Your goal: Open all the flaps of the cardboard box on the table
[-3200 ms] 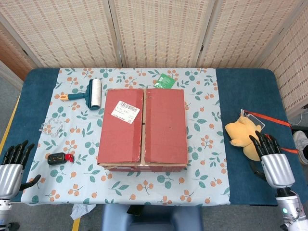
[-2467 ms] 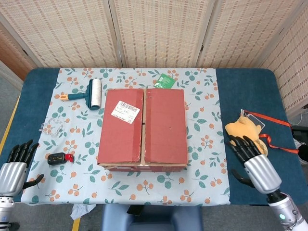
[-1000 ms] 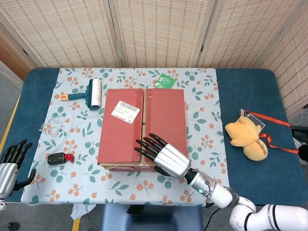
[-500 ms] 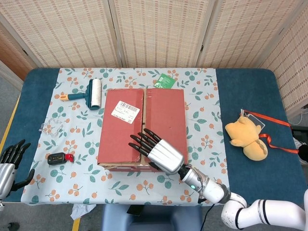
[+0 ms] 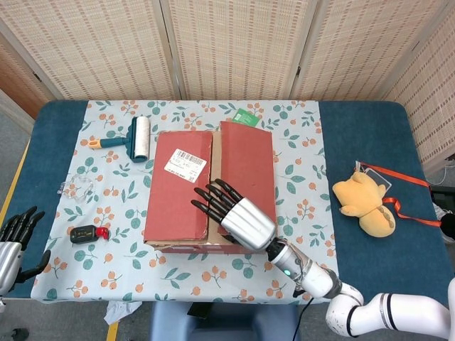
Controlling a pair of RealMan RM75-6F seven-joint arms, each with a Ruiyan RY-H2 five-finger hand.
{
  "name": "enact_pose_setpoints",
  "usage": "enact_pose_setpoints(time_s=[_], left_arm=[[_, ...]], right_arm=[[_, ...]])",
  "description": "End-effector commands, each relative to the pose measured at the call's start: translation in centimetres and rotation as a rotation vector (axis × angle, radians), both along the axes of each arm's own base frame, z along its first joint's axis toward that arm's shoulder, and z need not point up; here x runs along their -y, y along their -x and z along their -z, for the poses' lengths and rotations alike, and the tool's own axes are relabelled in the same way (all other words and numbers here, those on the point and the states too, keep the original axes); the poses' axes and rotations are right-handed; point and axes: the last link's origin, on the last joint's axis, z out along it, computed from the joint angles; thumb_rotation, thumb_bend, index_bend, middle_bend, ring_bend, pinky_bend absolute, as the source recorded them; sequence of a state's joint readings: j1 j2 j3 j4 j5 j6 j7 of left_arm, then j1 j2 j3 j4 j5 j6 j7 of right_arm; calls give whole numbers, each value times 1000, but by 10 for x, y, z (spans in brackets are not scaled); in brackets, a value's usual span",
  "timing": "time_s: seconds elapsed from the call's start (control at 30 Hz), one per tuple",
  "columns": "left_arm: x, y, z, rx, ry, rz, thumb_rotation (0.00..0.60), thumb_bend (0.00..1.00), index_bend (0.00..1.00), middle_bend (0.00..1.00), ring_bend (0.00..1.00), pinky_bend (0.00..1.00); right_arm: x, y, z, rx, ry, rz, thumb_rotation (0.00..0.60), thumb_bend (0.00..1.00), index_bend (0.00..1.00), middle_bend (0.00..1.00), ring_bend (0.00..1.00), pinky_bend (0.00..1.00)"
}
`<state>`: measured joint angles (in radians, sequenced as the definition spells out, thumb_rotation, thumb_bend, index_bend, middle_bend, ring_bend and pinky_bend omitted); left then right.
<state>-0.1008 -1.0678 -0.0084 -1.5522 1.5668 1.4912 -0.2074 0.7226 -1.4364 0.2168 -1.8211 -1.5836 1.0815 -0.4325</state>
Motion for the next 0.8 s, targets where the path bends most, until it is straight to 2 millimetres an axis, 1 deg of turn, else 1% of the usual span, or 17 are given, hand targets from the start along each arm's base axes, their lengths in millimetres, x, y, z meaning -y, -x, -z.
enact_pose_setpoints(time_s=[0.03, 0.1, 0.23, 0.3, 0.37, 0.4, 0.5, 0.57, 0.67, 0.77, 0.8], left_arm=[[1, 0, 2, -12, 8, 2, 600, 481, 0, 0, 0, 0], [1, -2, 3, -16, 6, 8, 600, 481, 0, 0, 0, 0], [5, -6, 4, -17, 9, 24, 600, 480, 0, 0, 0, 0], [6, -7, 4, -16, 12, 31, 600, 481, 0, 0, 0, 0], [7, -8, 4, -20, 10, 36, 600, 481, 0, 0, 0, 0], [7, -8, 4, -23, 11, 38, 600, 481, 0, 0, 0, 0], [8, -8, 6, -30, 15, 39, 600, 481, 0, 0, 0, 0], [8, -10, 7, -36, 17, 48, 600, 481, 0, 0, 0, 0], [8, -10, 9, -47, 23, 55, 600, 480, 0, 0, 0, 0], [9, -12, 11, -45, 34, 60, 600, 479, 0, 0, 0, 0], [8, -12, 12, -42, 38, 67, 600, 464, 0, 0, 0, 0]], right_arm=[[-7, 9, -21, 21, 72, 8, 600, 411, 0, 0, 0, 0], [-11, 17, -33, 33, 118, 24, 600, 412, 0, 0, 0, 0], [-23, 43, -66, 51, 261, 71, 600, 411, 0, 0, 0, 0], [-33, 62, -80, 60, 336, 105, 600, 412, 0, 0, 0, 0], [-45, 80, -88, 68, 370, 139, 600, 411, 0, 0, 0, 0], [-54, 93, -92, 71, 385, 167, 600, 411, 0, 0, 0, 0], [-70, 123, -96, 81, 398, 249, 600, 411, 0, 0, 0, 0], [-80, 148, -97, 97, 386, 328, 600, 411, 0, 0, 0, 0], [-90, 176, -95, 96, 372, 407, 600, 411, 0, 0, 0, 0], [-95, 193, -94, 112, 369, 446, 600, 411, 0, 0, 0, 0], [-97, 199, -95, 120, 366, 460, 600, 411, 0, 0, 0, 0]])
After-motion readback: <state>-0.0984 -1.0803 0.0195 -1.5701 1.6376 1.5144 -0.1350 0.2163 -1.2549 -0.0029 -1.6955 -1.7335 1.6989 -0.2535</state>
